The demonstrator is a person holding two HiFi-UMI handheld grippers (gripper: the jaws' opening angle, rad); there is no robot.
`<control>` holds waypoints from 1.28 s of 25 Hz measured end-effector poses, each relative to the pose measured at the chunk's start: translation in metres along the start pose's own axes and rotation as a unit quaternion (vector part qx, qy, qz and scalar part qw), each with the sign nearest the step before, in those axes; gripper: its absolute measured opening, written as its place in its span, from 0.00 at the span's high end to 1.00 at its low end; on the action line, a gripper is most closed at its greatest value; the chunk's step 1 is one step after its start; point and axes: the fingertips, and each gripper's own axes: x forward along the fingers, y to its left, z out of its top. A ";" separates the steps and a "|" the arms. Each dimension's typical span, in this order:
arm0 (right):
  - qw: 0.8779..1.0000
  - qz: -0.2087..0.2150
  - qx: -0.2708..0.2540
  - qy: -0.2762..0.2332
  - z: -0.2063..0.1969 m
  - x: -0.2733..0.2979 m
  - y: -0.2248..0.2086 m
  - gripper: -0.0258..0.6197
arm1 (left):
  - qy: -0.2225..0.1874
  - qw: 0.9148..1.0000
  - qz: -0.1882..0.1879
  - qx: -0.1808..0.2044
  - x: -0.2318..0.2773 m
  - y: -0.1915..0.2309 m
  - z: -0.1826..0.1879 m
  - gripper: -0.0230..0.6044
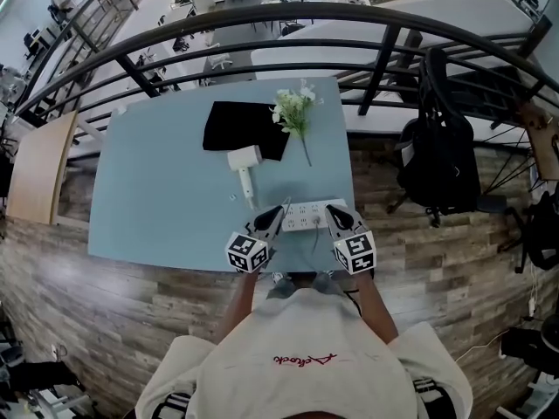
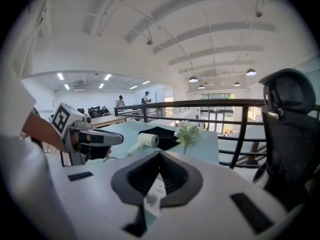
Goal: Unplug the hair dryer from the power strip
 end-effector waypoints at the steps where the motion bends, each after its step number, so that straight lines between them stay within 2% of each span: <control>1: 1.000 0.001 0.000 0.000 -0.001 0.001 -0.002 0.93 | 0.000 1.000 0.001 0.001 0.002 0.000 0.000 0.95; 13: 1.000 0.018 0.004 0.014 -0.014 0.015 -0.022 0.93 | 0.023 1.000 0.011 -0.014 0.019 -0.001 -0.020 0.95; 32: 0.998 0.037 0.026 0.046 -0.052 0.019 -0.005 0.93 | 0.061 0.998 0.001 -0.020 0.028 -0.008 -0.058 0.95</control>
